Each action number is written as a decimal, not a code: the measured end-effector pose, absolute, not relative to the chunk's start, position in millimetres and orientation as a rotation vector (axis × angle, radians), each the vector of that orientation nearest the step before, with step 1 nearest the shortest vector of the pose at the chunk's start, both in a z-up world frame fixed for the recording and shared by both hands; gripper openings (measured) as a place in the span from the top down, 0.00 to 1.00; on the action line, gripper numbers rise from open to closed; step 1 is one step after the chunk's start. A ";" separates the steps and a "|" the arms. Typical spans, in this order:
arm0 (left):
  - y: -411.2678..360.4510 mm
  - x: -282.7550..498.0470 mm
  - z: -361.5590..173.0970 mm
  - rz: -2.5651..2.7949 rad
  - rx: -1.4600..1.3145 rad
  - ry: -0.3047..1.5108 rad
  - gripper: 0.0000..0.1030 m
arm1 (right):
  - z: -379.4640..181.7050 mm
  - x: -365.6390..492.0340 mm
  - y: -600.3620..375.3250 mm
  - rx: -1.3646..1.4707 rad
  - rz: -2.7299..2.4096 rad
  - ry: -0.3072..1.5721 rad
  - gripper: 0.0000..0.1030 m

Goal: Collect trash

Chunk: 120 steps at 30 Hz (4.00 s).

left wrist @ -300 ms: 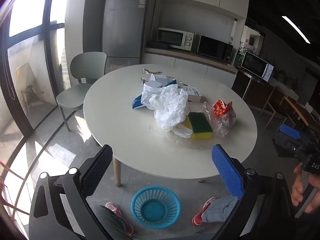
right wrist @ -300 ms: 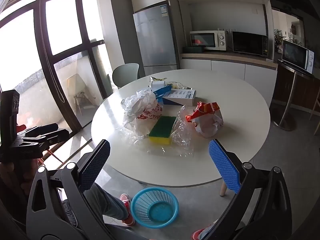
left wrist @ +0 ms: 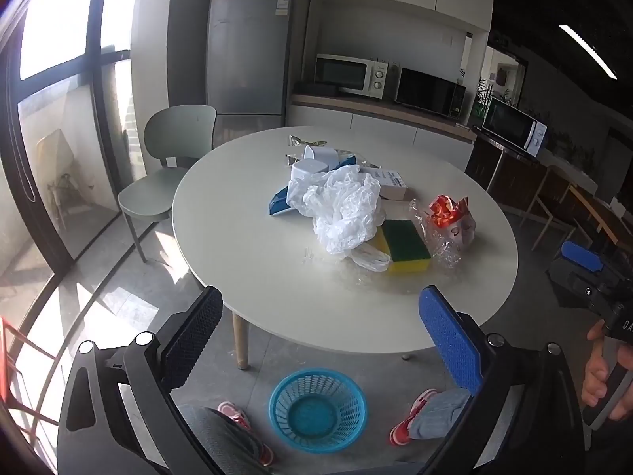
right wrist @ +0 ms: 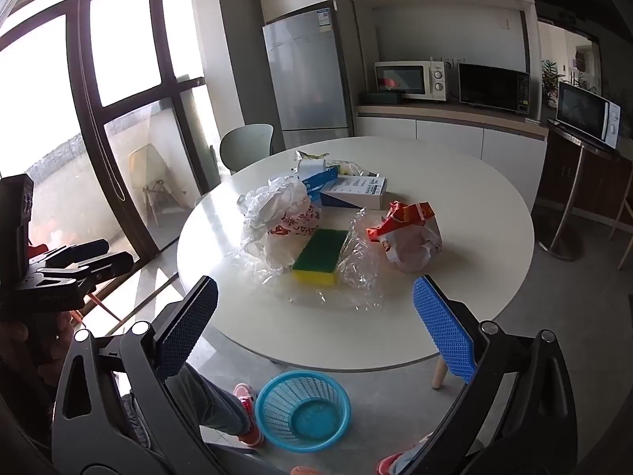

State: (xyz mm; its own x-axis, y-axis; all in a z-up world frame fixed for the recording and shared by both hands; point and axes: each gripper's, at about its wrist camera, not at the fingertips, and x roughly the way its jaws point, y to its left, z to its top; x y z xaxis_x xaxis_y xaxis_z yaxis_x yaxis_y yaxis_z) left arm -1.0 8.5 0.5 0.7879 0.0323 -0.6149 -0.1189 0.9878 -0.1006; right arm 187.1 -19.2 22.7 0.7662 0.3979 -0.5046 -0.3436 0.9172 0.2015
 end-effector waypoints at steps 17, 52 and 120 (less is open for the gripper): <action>4.6 1.4 1.2 0.095 -0.109 0.657 0.06 | 20.5 190.9 -7.6 0.075 0.433 0.575 0.08; 1.8 1.5 -2.0 0.068 -0.107 0.651 0.06 | 15.0 193.8 -4.3 0.078 0.445 0.577 0.08; -18.8 158.8 -63.6 -0.043 -0.064 0.817 0.31 | -56.2 352.4 -52.9 0.245 0.222 0.662 0.08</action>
